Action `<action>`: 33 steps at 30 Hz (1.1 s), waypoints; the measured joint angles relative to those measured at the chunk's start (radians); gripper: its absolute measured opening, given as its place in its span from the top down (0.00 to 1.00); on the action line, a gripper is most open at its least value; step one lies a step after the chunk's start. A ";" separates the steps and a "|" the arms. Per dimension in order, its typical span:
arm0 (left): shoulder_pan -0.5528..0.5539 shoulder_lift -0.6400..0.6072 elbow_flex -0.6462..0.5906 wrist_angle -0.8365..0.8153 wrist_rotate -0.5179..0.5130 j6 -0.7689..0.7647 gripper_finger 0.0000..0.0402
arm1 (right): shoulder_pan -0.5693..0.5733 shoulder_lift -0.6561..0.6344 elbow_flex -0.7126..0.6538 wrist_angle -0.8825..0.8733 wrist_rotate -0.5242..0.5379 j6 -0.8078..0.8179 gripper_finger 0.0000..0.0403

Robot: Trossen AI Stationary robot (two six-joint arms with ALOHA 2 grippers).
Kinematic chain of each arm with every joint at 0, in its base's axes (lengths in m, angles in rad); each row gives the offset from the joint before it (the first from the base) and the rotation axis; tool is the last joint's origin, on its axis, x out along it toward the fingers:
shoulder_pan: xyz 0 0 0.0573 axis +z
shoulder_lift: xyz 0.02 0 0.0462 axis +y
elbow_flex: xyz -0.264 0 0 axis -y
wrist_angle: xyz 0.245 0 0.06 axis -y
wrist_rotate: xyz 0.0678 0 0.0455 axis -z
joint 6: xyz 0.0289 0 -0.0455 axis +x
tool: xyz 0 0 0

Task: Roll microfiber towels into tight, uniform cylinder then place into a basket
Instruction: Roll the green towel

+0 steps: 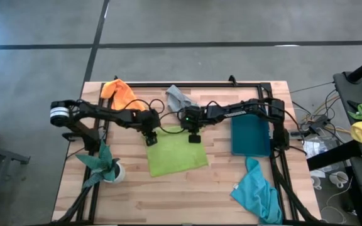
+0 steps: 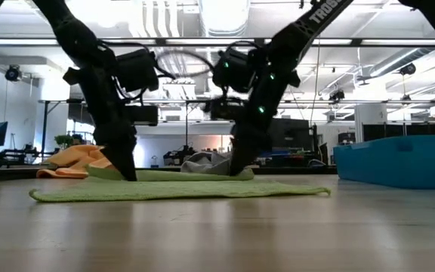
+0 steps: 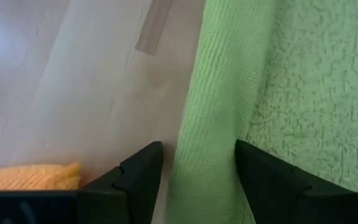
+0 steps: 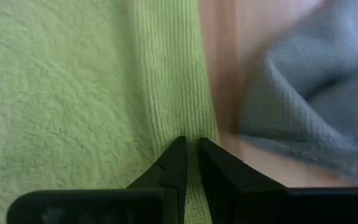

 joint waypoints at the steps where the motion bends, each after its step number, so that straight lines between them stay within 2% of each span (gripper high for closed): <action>1: -0.003 -0.004 0.000 -0.002 0.000 0.000 0.53 | -0.007 -0.003 -0.010 0.007 0.027 -0.013 0.91; 4: -0.008 -0.029 -0.001 -0.010 0.010 0.008 0.53 | -0.032 -0.008 -0.029 0.003 0.077 -0.047 0.91; 10: -0.009 -0.161 0.002 -0.015 0.071 0.007 0.53 | -0.047 -0.036 -0.027 -0.009 0.075 -0.093 0.91; 14: 0.016 -0.258 -0.006 -0.014 0.053 0.006 0.53 | -0.048 -0.101 -0.025 -0.015 0.068 -0.123 0.90; 16: 0.054 -0.270 -0.018 -0.019 0.025 0.009 0.53 | -0.050 -0.125 -0.032 -0.013 0.065 -0.132 0.90; 21: 0.126 -0.203 -0.030 -0.026 0.049 0.034 0.53 | -0.050 -0.134 -0.034 -0.016 0.053 -0.135 0.90; 25: 0.134 -0.128 -0.022 -0.021 0.117 0.056 0.53 | -0.050 -0.132 -0.035 -0.016 0.014 -0.116 0.90; 28: 0.133 -0.076 -0.025 -0.030 0.125 0.062 0.53 | -0.053 -0.132 -0.036 -0.018 -0.002 -0.116 0.90; 33: 0.130 -0.035 -0.022 -0.029 0.124 0.111 0.53 | -0.115 -0.121 -0.032 -0.087 -0.137 -0.133 0.90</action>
